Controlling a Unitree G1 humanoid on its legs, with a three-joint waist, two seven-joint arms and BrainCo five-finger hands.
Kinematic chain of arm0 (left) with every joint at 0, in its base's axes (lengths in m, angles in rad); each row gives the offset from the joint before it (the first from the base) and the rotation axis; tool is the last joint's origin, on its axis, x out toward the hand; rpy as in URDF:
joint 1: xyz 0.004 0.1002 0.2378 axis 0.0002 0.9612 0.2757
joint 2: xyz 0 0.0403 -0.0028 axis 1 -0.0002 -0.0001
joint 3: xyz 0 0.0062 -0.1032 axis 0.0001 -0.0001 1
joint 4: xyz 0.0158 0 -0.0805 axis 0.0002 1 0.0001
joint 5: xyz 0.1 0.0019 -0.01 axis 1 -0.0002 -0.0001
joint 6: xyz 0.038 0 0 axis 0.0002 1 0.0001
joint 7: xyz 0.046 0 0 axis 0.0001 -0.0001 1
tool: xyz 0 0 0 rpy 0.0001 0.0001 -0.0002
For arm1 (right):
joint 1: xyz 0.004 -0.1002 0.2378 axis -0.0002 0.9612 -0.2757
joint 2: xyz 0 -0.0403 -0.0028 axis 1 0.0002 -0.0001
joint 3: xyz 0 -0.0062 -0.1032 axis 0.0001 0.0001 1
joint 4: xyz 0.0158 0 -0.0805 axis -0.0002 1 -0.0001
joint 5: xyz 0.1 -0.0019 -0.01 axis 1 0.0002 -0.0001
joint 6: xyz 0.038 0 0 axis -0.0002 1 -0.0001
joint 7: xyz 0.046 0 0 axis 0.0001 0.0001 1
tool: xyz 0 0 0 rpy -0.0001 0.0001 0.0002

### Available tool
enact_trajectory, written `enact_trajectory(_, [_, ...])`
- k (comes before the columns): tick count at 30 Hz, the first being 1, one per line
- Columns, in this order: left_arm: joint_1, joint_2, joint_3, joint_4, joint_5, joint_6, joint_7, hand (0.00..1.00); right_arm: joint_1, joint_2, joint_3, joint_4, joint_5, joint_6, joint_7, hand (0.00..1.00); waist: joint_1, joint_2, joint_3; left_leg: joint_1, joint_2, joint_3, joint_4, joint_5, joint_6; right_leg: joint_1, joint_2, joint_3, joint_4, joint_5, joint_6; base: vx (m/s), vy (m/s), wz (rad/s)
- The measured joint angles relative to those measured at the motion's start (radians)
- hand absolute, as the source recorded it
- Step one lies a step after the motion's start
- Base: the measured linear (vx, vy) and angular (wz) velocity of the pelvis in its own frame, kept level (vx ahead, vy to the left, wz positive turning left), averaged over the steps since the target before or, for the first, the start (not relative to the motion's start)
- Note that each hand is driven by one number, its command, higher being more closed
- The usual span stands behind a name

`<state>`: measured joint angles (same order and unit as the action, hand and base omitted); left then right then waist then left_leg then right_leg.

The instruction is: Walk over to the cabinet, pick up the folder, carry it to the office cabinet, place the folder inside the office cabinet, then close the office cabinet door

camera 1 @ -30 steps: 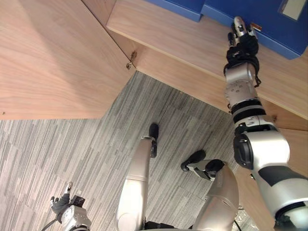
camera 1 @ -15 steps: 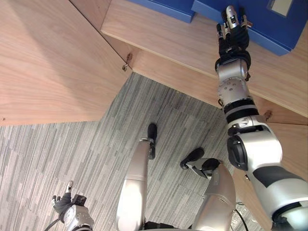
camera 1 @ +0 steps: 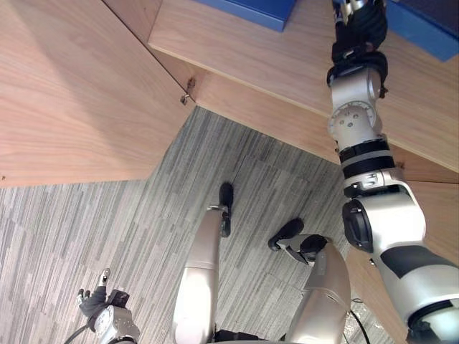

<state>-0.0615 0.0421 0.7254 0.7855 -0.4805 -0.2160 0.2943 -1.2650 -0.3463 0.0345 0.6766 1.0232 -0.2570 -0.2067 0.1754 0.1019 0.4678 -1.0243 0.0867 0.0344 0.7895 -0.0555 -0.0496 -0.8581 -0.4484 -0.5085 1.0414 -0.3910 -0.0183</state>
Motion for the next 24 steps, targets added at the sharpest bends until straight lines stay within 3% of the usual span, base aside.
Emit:
enact_trajectory(5, [0.002, 0.000, 0.000, 0.000, 0.000, -0.002, 0.001, 0.00, -0.001, 0.014, -0.015, -0.210, -0.137, -0.049, -0.057, 0.00, -0.003, -0.005, 0.003, 0.006, 0.000, 0.001, -0.004, 0.000, 0.000, 0.004, 0.001, 0.000, -0.004, 0.000, 0.000, 0.00, 0.000, 0.00])
enact_trajectory(12, [0.004, 0.000, -0.001, -0.002, 0.010, -0.009, 0.012, 0.00, 0.001, 0.026, -0.134, -0.297, -0.323, -0.069, -0.168, 0.00, -0.003, -0.010, 0.006, 0.015, -0.003, 0.001, -0.016, 0.001, -0.003, 0.014, 0.003, -0.001, -0.013, 0.001, 0.001, 0.00, 0.000, 0.00])
enact_trajectory(24, [0.007, 0.000, -0.002, -0.022, 0.013, -0.009, 0.030, 0.00, 0.078, 0.049, -0.210, -0.327, -0.377, -0.068, -0.223, 0.00, -0.004, -0.015, 0.007, 0.030, -0.004, -0.006, -0.023, -0.001, -0.007, 0.038, 0.008, -0.011, -0.025, 0.000, 0.002, 0.00, -0.002, 0.01])
